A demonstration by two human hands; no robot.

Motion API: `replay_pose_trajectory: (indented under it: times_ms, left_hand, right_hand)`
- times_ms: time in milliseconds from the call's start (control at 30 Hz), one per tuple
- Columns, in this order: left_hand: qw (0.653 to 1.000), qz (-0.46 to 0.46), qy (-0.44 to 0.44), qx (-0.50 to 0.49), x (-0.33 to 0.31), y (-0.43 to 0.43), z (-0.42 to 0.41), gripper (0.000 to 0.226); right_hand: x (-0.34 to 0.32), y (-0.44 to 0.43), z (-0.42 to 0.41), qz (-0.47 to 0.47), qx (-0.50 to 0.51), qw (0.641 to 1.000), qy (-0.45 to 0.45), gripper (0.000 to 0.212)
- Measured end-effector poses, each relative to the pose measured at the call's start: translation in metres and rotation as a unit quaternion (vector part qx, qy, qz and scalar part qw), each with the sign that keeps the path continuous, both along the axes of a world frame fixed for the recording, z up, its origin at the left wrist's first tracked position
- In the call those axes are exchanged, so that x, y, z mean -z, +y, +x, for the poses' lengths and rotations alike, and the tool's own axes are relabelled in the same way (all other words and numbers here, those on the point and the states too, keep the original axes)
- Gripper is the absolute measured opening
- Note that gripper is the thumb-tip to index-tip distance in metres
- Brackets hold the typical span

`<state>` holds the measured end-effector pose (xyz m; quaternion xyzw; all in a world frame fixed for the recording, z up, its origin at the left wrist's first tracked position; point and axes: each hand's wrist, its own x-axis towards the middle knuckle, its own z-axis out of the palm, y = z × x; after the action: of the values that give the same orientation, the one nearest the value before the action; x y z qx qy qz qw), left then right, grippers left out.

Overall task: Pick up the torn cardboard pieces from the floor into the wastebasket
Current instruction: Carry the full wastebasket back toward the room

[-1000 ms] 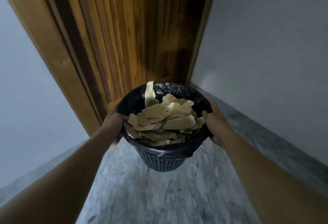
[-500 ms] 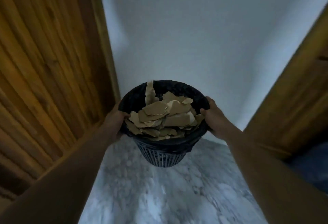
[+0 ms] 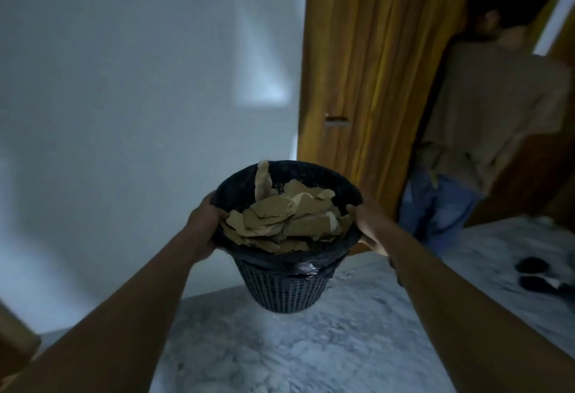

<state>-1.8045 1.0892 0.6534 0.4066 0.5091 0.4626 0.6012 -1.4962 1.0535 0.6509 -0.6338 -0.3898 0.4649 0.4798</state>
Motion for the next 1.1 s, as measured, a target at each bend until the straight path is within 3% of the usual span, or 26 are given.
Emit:
replay_pose_trajectory:
  times_ms: [267,433,700,800,1100]
  left_hand:
    - [0.981,-0.003,0.042,0.190,-0.008,0.084,0.186,0.035]
    - [0.929,-0.015,0.107,0.354,-0.009,0.087,0.338,0.029]
    - [0.856,0.009,0.057,0.514,-0.014,0.007,0.606,0.030]
    - [0.830,0.001,0.055,0.555,-0.011,-0.034,0.701,0.050]
    - [0.769,0.009,0.064,0.637,-0.011,-0.139,0.956,0.038]
  right_hand:
    - [0.008,-0.042,0.145,0.029,0.206,0.977,-0.050,0.052]
    - [0.002,-0.111,0.242,0.008,0.339,0.940,-0.033,0.051]
    - [0.004,-0.254,0.391,-0.001,0.544,0.838,-0.038,0.054]
    - [0.004,-0.306,0.451,-0.003,0.591,0.806,-0.024,0.054]
    - [-0.004,-0.415,0.632,0.041,0.681,0.731,-0.002,0.055]
